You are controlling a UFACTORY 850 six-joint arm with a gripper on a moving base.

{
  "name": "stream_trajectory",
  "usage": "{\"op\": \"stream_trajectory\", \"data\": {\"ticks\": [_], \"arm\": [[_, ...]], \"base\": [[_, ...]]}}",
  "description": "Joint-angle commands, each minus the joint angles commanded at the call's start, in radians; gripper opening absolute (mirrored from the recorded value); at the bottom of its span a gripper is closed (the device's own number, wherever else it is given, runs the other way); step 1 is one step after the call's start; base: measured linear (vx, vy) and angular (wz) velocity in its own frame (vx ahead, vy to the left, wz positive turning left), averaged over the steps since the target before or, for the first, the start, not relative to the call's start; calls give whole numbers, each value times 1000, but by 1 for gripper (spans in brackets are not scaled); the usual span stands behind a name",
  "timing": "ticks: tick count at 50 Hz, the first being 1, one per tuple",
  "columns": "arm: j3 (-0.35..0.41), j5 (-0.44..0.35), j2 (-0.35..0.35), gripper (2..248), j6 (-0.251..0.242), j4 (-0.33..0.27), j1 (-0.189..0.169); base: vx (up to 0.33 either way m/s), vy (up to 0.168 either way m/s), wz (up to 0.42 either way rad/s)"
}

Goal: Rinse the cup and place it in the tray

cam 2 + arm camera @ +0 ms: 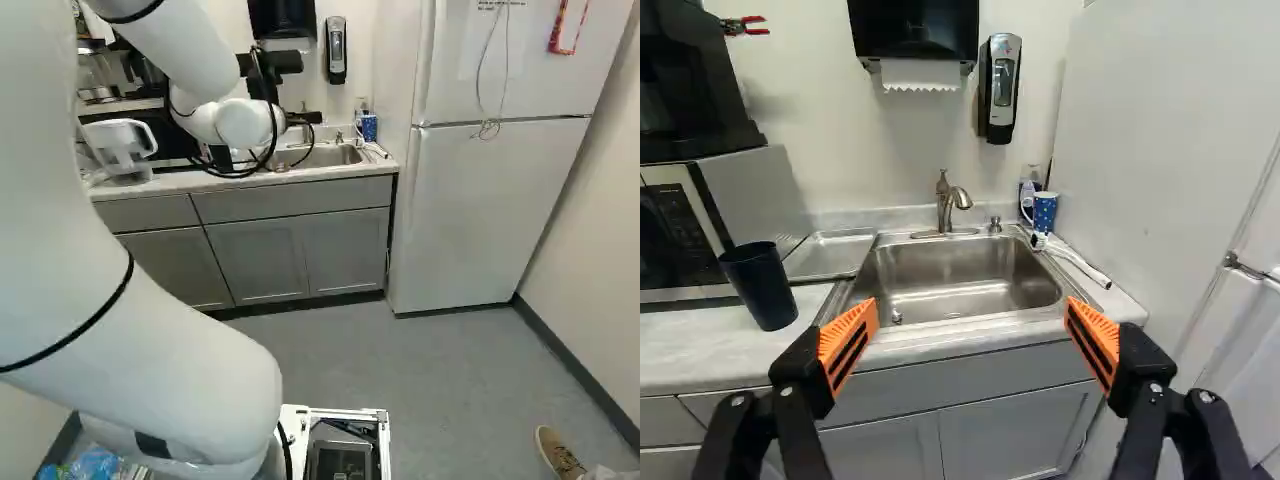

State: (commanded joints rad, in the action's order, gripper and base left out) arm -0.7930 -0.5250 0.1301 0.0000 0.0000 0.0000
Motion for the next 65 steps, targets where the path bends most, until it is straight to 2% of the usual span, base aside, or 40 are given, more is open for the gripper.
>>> {"op": "stream_trajectory", "data": {"ticks": [27,65], "arm": [[-50,79,7,247,0,0,0],[-115,147,13,247,0,0,0]], "base": [[0,0,0],[0,0,0]]}}
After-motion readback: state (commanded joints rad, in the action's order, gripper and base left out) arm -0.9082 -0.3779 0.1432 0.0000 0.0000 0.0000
